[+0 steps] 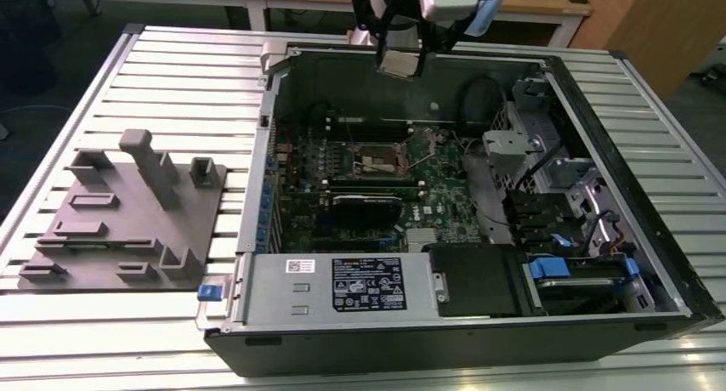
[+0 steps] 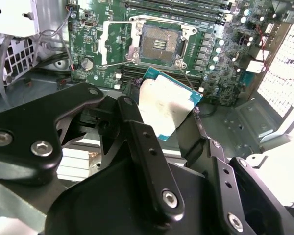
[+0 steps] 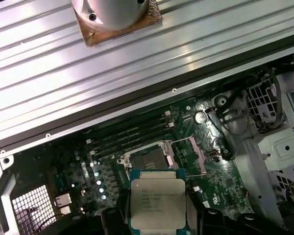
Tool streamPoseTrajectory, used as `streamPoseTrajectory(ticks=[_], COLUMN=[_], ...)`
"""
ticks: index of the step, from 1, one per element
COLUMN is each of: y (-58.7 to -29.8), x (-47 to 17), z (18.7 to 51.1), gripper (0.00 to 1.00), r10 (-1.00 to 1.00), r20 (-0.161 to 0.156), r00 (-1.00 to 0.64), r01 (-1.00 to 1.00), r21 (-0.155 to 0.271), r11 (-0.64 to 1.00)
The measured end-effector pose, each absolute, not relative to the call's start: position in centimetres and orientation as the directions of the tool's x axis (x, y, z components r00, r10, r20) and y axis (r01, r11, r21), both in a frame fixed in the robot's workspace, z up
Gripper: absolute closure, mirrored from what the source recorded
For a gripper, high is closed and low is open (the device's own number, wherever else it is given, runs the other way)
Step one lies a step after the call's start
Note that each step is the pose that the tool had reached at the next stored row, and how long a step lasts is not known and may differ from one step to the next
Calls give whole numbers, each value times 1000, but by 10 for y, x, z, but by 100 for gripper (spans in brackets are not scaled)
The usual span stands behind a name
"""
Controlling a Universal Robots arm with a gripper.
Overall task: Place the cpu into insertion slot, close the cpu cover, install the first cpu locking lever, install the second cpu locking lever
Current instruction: 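Place the cpu into insertion slot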
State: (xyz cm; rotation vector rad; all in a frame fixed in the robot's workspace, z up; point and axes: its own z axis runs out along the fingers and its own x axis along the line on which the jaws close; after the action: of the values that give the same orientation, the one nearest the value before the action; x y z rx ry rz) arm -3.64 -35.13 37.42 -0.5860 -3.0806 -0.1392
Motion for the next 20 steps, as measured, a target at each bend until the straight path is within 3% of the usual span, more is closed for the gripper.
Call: streamPoseTrajectory(ticks=[20], y=[-351], x=[-36], z=[374], gripper=[46], r10=[398], r20=[19], r00=[-917], r01=[398], r21=[86], r11=[913])
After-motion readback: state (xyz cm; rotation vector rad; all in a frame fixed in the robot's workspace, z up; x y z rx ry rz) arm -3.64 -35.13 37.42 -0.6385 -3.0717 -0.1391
